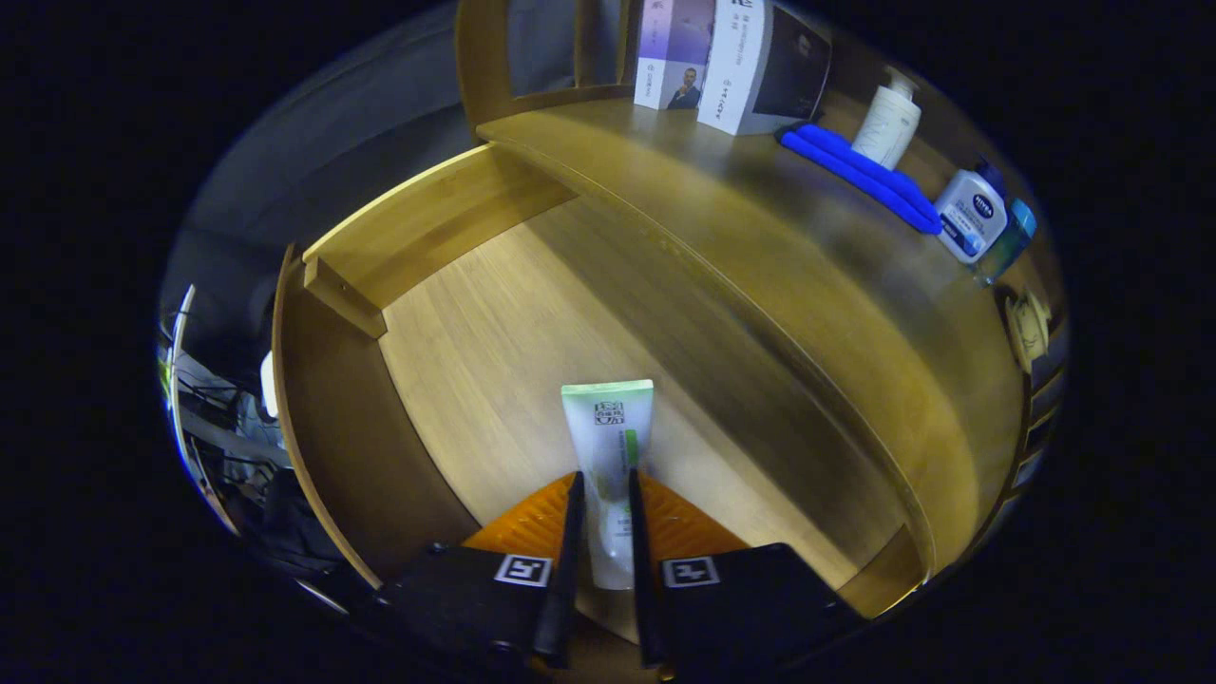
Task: Pull open the drawer, take out the items inside it, and place them on the countertop above the cabinet.
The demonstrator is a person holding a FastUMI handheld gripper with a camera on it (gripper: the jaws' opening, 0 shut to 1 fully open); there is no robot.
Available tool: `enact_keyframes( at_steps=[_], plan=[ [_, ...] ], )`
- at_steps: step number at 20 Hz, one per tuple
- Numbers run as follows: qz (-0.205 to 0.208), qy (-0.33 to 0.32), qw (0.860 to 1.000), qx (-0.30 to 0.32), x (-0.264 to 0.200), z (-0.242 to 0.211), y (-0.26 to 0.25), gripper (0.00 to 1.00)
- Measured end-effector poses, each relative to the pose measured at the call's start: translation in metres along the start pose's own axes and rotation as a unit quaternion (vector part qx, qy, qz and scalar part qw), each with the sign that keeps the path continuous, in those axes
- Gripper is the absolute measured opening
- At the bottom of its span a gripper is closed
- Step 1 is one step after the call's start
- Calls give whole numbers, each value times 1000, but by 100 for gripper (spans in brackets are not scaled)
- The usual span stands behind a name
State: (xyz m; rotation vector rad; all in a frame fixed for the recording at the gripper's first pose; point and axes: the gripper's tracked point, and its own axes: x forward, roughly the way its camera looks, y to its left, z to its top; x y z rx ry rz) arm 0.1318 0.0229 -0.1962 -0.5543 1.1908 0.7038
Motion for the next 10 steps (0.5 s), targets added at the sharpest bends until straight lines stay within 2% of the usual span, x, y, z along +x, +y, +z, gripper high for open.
enact_keyframes(
  at_steps=[3, 5, 8, 10],
  plan=[
    [2, 39, 999, -9, 11, -13, 0, 58],
    [-8, 55, 998, -22, 16, -16, -3, 58],
    [4, 22, 999, -22, 10, 0, 1, 22],
    [-10, -1, 999, -42, 8, 3, -1, 12]
  ],
)
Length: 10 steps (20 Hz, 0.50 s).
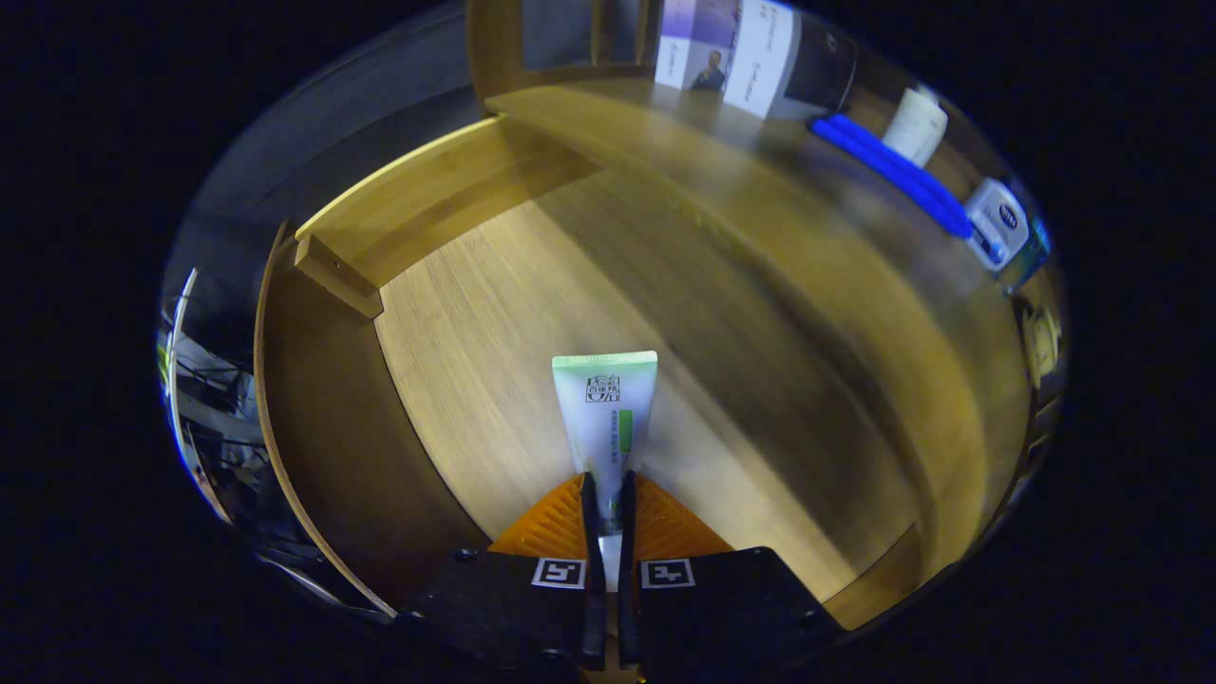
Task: Pull open the drawer, take out the items inside it, and place them on the countertop above the cabinet.
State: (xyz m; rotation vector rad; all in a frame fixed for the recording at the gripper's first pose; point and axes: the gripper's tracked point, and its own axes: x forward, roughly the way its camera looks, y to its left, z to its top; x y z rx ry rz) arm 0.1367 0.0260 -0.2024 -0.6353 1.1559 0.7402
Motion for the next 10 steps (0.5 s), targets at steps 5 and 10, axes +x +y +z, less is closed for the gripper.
enact_keyframes(
  at_steps=[5, 10],
  plan=[
    [3, -42, 999, 27, -20, 16, 5, 6],
    [14, -88, 995, 34, -55, 31, 8, 7]
  ],
)
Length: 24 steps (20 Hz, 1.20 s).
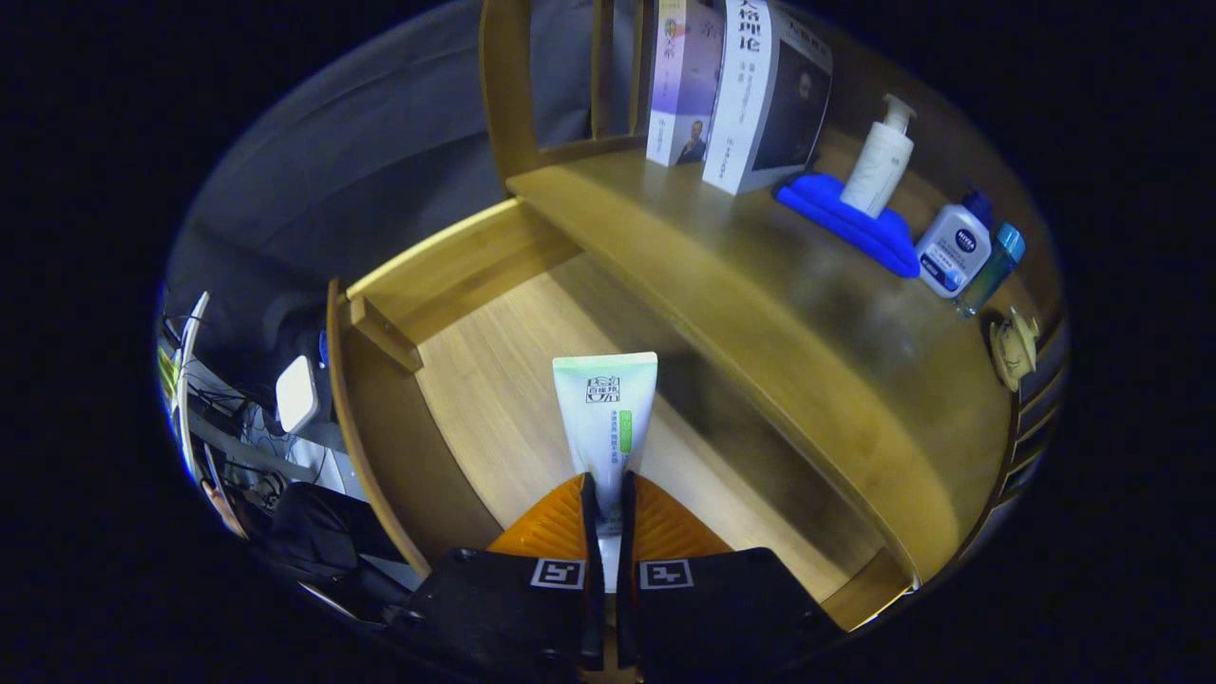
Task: Pull open the drawer, take out the items inside it, and place them on the countertop above the cabinet.
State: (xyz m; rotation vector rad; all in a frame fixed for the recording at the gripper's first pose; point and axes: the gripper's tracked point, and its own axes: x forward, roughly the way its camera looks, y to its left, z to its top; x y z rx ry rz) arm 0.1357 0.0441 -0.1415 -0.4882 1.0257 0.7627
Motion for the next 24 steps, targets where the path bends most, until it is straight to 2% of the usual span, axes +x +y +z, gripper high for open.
enact_keyframes(
  at_steps=[5, 13, 17, 22, 24],
  plan=[
    [4, -51, 998, 25, -27, 25, -5, 7],
    [-52, -121, 983, 126, -45, 67, -63, 7],
    [-87, -159, 959, 219, -45, 87, -103, 9],
    [-125, -190, 925, 305, -39, 97, -141, 9],
    [-142, -197, 912, 330, -36, 95, -150, 14]
  ],
)
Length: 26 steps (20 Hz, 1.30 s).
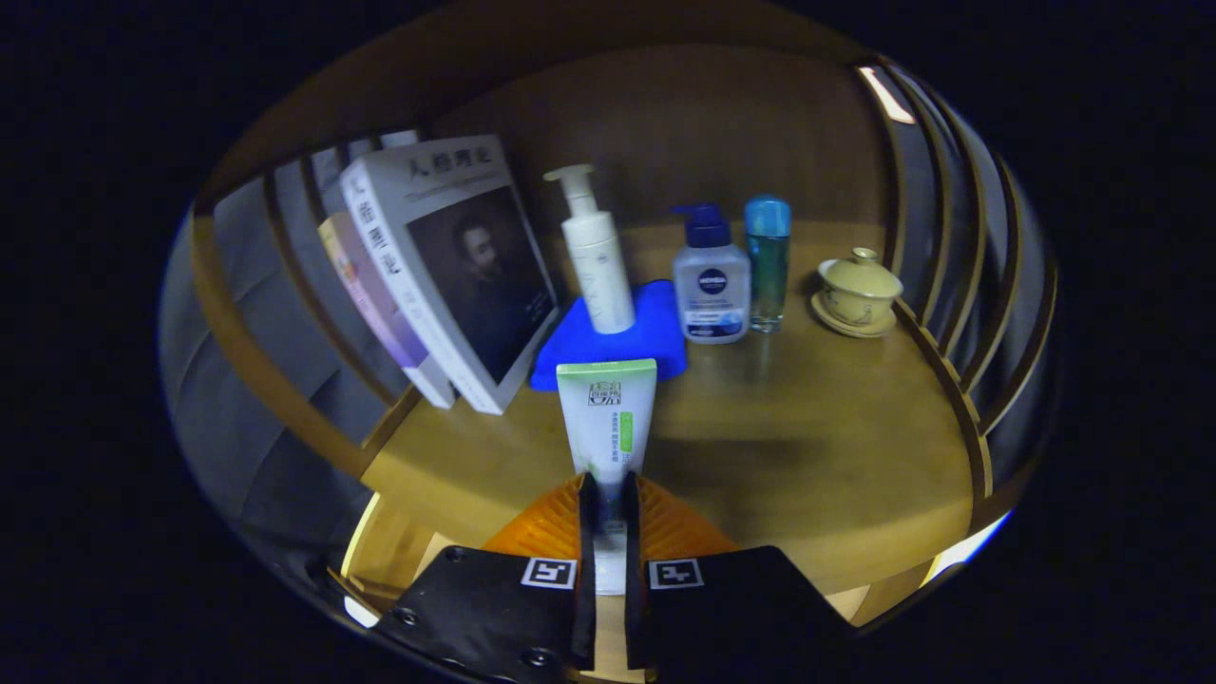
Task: Pull open the drawer, take out the items inside it, and place them on the countertop above the cabinet.
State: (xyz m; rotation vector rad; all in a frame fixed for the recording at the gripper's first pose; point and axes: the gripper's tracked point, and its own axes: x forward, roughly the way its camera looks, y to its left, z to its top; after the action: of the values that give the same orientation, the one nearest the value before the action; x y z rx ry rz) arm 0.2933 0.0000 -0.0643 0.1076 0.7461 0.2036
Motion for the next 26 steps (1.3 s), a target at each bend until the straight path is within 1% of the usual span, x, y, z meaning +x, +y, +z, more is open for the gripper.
enact_keyframes(
  at_steps=[2, 3, 4, 5, 7, 11, 16, 21, 26],
  plan=[
    [-20, -7, 1000, 9, 5, 0, -8, 14],
    [-20, -9, 1000, 9, 7, -3, -9, 20],
    [-13, -26, 999, 16, 2, 0, -7, 20],
    [-14, -42, 999, 23, 2, 3, -7, 31],
    [-11, -75, 997, 27, -13, 7, -2, 54],
    [-47, -132, 990, -34, -46, -4, -4, 98],
    [-67, -191, 975, -89, -95, -39, 6, 98],
    [-82, -231, 963, -115, -132, -87, 20, 98],
    [-77, -272, 951, -124, -167, -127, 46, 99]
  ],
)
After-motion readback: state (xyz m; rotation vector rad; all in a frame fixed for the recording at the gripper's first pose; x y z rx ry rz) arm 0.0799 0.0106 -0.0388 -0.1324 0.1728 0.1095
